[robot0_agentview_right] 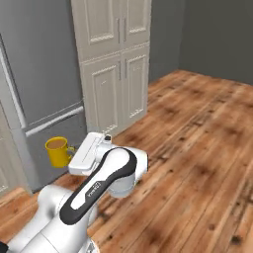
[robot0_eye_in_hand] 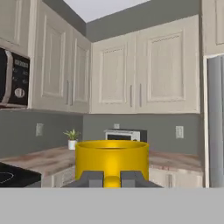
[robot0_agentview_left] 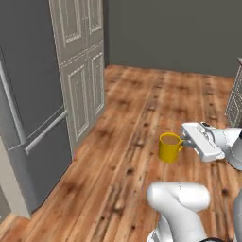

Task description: Pick up the brewed coffee from the coffee machine and place it next to the breakfast plate on the dining counter.

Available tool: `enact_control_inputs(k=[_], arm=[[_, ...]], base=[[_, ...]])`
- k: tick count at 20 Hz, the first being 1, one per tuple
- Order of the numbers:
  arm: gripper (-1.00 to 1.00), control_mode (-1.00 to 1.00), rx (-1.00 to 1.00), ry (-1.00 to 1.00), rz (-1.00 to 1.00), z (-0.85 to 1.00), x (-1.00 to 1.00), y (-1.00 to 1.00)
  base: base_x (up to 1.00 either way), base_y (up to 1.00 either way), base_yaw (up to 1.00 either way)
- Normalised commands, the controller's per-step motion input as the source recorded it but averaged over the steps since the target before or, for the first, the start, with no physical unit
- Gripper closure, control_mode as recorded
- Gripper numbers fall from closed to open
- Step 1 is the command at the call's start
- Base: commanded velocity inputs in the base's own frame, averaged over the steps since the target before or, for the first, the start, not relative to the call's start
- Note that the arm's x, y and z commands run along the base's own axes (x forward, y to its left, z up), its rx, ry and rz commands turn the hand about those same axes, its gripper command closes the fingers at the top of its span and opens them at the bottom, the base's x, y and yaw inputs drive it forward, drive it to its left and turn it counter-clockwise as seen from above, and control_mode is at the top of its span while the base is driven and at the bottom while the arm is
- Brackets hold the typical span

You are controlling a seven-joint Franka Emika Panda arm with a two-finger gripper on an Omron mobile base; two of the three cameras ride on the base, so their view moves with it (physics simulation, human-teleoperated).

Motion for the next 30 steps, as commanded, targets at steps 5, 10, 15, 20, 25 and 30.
enact_control_inputs(k=[5,10,15,20,25,30], arm=[[1.0,1.0,0.0,0.0,0.0,0.0,0.0,0.0],[1.0,1.0,0.0,0.0,0.0,0.0,0.0,0.0],[1.0,1.0,0.0,0.0,0.0,0.0,0.0,0.0],[1.0,1.0,0.0,0.0,0.0,0.0,0.0,0.0],[1.0,1.0,0.0,0.0,0.0,0.0,0.0,0.0],[1.0,1.0,0.0,0.0,0.0,0.0,0.0,0.0]], base=[[0.0,0.0,-0.85],[0.0,0.0,-0.84],[0.05,0.06,-0.81],[0.55,0.51,-0.64],[0.87,0.79,-0.53],[0.99,1.0,-0.45]])
